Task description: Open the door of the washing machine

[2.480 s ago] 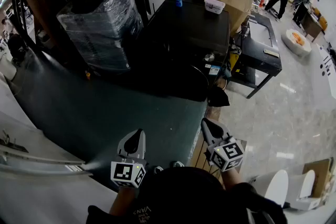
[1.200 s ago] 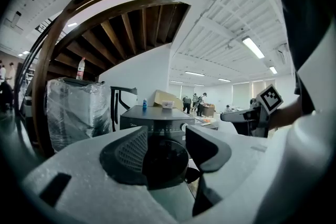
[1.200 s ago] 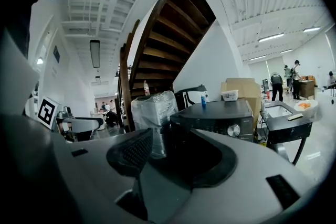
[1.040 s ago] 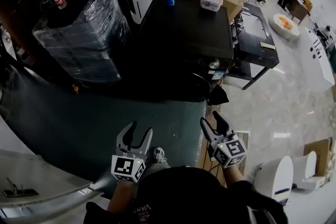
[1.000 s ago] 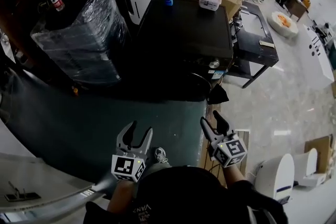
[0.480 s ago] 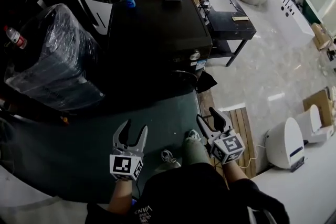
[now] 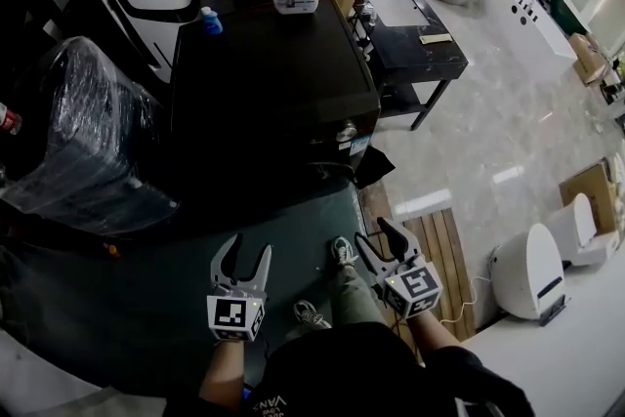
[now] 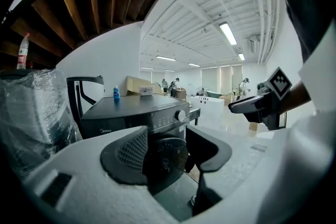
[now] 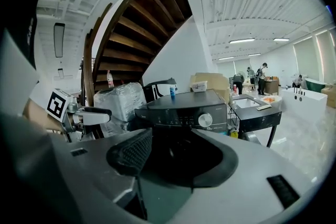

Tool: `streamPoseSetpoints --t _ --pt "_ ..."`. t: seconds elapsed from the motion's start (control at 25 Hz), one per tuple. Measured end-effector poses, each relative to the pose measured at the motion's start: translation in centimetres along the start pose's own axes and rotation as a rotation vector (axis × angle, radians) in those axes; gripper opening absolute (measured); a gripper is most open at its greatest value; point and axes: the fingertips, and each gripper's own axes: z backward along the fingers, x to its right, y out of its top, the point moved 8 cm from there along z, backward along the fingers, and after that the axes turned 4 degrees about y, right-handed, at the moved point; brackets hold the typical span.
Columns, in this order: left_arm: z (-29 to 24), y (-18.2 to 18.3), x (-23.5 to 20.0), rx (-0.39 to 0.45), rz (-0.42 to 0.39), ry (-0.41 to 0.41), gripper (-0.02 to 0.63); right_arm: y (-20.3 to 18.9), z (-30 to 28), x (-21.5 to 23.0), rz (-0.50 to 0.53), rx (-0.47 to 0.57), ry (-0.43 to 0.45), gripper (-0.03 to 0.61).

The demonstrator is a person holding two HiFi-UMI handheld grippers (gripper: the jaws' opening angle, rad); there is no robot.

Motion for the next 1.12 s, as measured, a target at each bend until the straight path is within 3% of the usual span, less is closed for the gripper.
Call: streamPoseSetpoints --t 0.32,0.68,1.12 --pt "-8.0 -1.7 -1.0 -0.066 -0.046 -0.02 0.222 -1.3 -6.4 6.2 0.004 -0.053 0.027 0.221" --pt "-16.7 -4.4 -1.5 -0.14 -0.123 -0.038 0.222 -6.2 -13.7 12.4 0.001 -0.117 0.057 0.221" --pt "-24.3 -7.7 -3.3 -0.281 -0.378 -0.077 0.225 -12.9 -21.2 19.1 0.136 -0.279 0.086 0.246"
